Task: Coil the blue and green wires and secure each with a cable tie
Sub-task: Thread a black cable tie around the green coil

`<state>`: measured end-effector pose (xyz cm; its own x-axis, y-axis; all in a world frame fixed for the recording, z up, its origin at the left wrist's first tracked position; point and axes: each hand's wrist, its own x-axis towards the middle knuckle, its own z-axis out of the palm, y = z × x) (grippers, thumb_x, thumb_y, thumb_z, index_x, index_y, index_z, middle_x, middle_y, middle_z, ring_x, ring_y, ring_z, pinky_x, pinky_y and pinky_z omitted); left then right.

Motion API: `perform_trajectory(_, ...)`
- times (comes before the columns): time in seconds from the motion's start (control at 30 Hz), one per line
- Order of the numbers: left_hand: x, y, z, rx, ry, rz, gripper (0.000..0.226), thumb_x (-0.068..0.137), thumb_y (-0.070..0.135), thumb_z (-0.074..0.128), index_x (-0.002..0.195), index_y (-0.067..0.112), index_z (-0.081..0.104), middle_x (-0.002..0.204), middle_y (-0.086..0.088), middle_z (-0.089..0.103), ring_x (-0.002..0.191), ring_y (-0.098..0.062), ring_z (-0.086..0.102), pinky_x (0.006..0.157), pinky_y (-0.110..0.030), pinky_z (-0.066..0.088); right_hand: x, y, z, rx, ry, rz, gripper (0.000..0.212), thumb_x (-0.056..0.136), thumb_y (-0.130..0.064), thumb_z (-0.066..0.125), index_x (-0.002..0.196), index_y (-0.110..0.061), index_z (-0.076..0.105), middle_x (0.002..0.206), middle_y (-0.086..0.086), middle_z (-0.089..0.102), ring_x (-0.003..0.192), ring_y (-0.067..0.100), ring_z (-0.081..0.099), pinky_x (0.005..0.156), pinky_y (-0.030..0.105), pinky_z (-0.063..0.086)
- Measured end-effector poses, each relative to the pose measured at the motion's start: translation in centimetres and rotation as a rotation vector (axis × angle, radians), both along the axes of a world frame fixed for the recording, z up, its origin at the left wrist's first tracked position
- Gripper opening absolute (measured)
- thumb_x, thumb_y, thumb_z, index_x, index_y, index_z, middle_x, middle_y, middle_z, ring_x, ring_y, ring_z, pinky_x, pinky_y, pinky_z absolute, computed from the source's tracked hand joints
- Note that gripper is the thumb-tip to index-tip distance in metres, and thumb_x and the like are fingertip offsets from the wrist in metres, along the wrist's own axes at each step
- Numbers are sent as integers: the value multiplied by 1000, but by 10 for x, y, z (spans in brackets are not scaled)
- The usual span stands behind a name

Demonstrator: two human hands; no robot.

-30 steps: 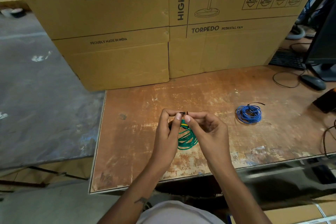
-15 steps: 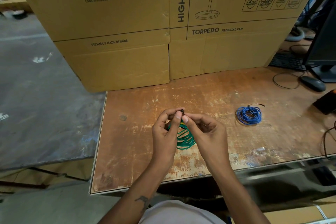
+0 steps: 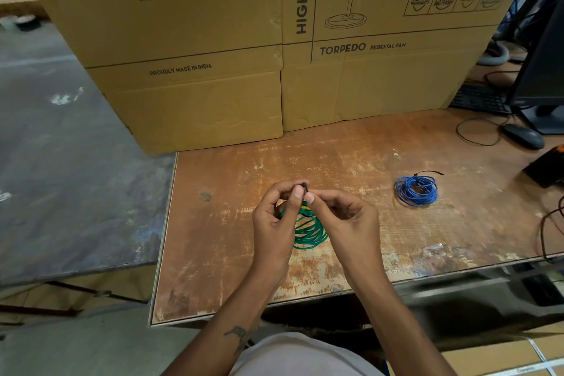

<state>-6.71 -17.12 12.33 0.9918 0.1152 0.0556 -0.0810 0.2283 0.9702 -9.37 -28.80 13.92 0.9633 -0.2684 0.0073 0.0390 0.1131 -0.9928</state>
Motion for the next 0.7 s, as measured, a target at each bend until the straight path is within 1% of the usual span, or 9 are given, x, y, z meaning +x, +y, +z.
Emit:
perform_trajectory(0.2,1,0,-4,-2,17,17,12,101,20,65,106,15,76,109,-3,76,101,-16,68,82,-31,53,1,1,-1,-28,25,2,8,95,-20,82,101,-20,86,97,-1,84,99,17,81,89,35,61)
perform_trajectory(0.33,2,1,-4,-14,11,39,12,101,16,65,106,11,75,107,-2,77,101,-12,69,83,-26,53,3,2,1,-11,27,10,7,94,-20,83,100,-21,86,97,0,84,100,17,81,89,34,59)
perform_trajectory(0.5,2,2,-3,-12,17,42,12,102,16,65,106,11,75,109,-2,77,102,-13,70,84,-27,54,4,5,1,-29,36,6,8,94,-23,83,101,-21,86,98,-1,84,100,17,80,92,39,62)
perform_trajectory(0.6,2,4,-4,-10,25,37,12,102,17,65,106,11,75,111,-3,77,102,-14,69,81,-26,53,4,6,0,-43,44,14,9,95,-24,82,102,-21,85,98,-1,84,100,17,80,93,40,62)
perform_trajectory(0.7,2,5,-4,-13,32,38,12,102,17,65,105,11,75,111,-3,77,98,-11,68,76,-22,51,5,6,-1,-45,52,13,9,95,-25,82,102,-21,86,97,-1,84,99,17,80,90,37,61)
